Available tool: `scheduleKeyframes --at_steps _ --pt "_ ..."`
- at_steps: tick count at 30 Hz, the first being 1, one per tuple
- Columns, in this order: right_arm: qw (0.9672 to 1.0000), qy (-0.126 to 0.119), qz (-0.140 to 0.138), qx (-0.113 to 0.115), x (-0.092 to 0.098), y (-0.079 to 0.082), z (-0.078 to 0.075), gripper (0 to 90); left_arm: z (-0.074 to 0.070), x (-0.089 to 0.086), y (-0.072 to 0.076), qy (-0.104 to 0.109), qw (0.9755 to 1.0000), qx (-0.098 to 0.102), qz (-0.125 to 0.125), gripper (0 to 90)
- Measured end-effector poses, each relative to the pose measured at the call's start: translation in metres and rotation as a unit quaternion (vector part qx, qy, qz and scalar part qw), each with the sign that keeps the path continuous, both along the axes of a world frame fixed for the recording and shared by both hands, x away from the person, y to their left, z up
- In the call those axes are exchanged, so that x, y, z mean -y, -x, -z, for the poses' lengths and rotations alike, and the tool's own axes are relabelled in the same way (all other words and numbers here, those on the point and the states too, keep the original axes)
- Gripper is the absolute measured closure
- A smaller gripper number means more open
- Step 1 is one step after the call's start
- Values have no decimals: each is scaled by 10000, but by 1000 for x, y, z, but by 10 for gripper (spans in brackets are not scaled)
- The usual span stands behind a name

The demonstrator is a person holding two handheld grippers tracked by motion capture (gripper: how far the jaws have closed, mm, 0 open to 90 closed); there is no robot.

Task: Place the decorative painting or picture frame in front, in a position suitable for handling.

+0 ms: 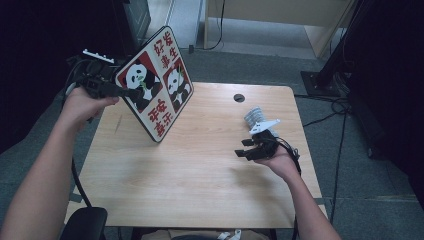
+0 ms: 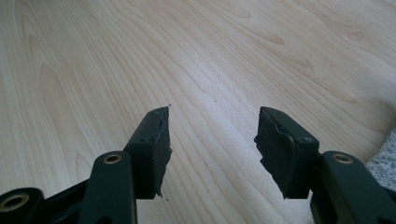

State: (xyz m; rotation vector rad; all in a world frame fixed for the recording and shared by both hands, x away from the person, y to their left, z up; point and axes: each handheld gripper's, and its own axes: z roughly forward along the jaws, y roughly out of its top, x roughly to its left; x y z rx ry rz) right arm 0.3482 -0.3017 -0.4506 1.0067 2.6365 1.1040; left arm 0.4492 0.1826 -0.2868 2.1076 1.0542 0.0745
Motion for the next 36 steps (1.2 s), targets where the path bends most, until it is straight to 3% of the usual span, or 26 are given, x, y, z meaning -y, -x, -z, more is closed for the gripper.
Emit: scheduleKeyframes --at_steps 11,24,36 --pt "10000 24 -31 -27 -1 0 1 448 -21 5 -32 25 9998 -213 -12 362" --pt "10000 35 -42 -28 -1 0 1 446 -43 20 -77 -279 9989 -373 -101 375" --pt "10000 60 4 -53 0 4 1 443 -41 31 -107 -443 9972 -586 -170 425"
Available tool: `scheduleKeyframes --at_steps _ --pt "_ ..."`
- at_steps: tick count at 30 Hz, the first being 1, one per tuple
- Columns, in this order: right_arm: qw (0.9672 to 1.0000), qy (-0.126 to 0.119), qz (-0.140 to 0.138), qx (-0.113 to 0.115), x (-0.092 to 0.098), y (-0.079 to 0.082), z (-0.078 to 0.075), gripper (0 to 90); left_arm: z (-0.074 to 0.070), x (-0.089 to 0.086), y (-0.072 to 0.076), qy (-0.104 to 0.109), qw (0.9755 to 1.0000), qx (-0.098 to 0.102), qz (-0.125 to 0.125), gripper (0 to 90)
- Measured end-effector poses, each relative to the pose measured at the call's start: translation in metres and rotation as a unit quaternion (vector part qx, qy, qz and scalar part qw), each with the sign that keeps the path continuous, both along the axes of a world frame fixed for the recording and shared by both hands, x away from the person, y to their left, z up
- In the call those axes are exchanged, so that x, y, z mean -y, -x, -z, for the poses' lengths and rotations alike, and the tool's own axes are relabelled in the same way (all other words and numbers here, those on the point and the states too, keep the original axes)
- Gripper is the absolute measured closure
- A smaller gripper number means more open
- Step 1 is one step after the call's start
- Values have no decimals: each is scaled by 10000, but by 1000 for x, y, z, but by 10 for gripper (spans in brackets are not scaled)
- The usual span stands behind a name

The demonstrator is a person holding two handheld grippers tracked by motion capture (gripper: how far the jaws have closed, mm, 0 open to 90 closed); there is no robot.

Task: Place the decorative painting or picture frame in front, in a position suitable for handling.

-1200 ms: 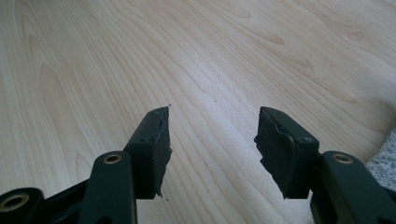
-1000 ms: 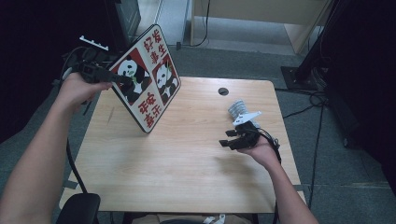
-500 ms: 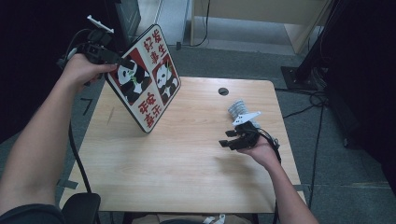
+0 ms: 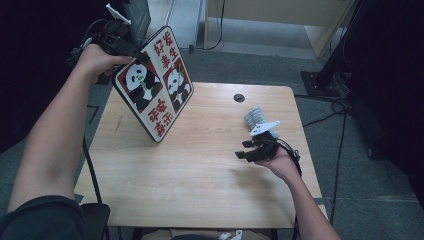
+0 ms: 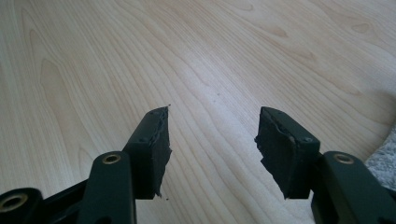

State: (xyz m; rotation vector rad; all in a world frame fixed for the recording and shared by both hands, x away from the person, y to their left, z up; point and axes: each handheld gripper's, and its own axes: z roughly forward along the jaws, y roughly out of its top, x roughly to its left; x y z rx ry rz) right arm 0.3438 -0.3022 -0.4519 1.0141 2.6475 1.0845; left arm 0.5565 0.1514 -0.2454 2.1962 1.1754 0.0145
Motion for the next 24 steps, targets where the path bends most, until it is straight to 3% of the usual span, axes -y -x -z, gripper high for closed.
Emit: scheduleKeyframes --at_steps 8,13,17,24 --pt "10000 9 -33 3 -3 7 1 441 1 11 -16 -164 9998 -90 44 504" --pt "10000 -7 -18 12 -2 9 1 441 4 14 -22 -263 9993 -253 43 580" --pt "10000 -1 35 18 0 10 1 441 6 17 -25 -322 9991 -254 64 673" --pt "9999 -27 108 -6 4 9 2 435 5 21 -30 -531 9972 -518 33 775"
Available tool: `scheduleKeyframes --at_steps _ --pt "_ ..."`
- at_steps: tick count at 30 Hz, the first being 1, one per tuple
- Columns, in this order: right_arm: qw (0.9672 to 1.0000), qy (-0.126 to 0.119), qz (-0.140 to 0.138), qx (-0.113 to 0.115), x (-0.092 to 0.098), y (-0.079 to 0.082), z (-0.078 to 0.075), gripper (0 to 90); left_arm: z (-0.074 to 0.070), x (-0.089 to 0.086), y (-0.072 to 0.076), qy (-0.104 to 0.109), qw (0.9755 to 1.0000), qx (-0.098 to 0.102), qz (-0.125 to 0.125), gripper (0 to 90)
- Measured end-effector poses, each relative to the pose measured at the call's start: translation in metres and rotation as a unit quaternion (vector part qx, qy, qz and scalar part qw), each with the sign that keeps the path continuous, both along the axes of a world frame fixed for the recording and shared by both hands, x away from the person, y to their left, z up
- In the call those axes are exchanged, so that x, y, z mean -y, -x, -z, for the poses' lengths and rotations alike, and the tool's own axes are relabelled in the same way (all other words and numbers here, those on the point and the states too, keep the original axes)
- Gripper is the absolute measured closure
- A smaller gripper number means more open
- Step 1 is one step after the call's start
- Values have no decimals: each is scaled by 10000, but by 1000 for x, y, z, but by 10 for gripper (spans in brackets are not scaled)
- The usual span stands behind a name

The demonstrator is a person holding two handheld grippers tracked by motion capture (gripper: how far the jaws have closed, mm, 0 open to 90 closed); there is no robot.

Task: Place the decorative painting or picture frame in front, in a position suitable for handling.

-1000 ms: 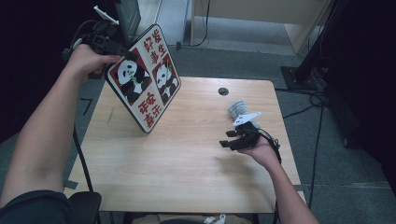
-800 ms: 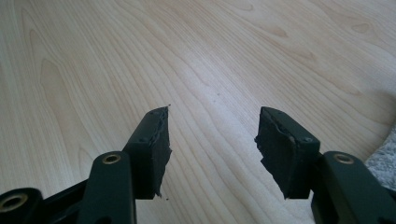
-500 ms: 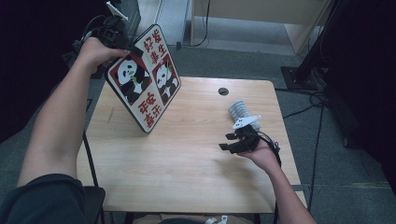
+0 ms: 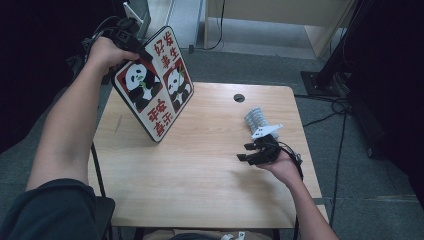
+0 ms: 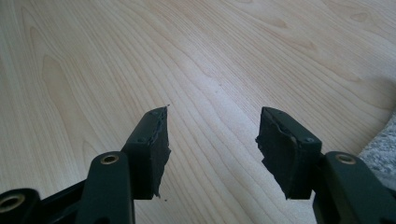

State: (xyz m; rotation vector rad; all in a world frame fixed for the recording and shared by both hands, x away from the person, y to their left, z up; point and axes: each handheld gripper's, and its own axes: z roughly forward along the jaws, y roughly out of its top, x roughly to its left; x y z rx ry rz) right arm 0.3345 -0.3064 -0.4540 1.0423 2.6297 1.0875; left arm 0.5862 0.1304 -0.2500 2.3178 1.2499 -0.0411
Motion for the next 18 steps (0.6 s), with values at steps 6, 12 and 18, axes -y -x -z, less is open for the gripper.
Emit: scheduleKeyframes --at_steps 6,12,18 --pt "10000 4 1 17 2 -2 0 435 -6 8 0 -64 9997 -231 51 809" --pt "10000 -47 78 13 5 -3 0 435 -15 23 7 -312 9988 -101 367 810" --pt "9997 -81 217 67 13 -3 -2 440 -35 28 29 -53 9975 -19 708 802"
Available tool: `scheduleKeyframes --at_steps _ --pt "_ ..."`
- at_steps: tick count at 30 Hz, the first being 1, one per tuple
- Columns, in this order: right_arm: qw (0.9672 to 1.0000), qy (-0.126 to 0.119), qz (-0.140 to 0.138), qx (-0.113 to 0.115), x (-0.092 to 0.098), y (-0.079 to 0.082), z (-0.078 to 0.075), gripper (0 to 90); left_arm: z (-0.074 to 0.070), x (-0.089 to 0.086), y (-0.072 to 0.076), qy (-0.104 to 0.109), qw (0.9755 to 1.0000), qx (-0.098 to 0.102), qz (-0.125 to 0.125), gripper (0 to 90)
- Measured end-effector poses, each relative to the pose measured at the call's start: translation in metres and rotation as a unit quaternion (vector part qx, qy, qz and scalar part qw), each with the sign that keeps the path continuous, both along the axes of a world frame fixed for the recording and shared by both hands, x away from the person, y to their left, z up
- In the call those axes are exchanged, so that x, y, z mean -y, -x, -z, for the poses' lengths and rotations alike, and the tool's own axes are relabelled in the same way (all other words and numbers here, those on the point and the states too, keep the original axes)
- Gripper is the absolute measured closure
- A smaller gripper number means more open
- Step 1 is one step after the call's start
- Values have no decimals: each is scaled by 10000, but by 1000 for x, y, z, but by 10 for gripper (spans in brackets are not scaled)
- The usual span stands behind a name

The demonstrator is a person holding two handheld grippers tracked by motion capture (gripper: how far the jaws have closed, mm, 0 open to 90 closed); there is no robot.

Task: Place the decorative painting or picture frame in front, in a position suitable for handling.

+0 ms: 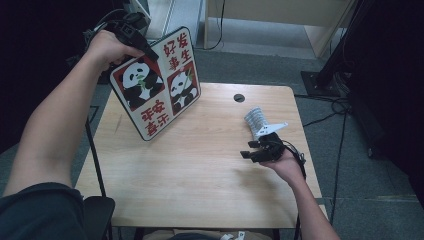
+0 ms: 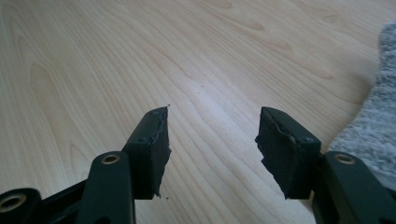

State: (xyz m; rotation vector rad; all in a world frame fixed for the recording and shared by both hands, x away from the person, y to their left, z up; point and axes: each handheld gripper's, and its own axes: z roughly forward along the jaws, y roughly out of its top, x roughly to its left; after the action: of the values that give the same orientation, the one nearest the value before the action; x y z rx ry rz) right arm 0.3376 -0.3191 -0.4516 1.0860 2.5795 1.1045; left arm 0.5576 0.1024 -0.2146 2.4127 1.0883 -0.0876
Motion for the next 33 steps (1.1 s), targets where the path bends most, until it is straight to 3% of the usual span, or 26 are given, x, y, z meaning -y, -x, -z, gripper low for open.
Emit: scheduleKeyframes --at_steps 3,9,12,19,22,33 --pt "10000 -26 87 24 4 -1 0 445 -6 6 9 59 9998 17 184 809" --pt "9997 -45 235 65 11 -2 -1 446 -13 35 39 171 9979 39 622 810" --pt "9995 -40 283 96 12 0 -2 446 -11 56 56 24 9962 109 863 809" --pt "9990 -58 419 137 17 0 -4 446 -2 82 74 -228 9942 25 1055 809" --pt "9983 -60 550 185 21 0 -5 446 4 89 81 -192 9924 29 1213 809" --pt "9962 -120 832 237 30 -4 -7 446 22 106 98 34 9914 -38 1311 809"
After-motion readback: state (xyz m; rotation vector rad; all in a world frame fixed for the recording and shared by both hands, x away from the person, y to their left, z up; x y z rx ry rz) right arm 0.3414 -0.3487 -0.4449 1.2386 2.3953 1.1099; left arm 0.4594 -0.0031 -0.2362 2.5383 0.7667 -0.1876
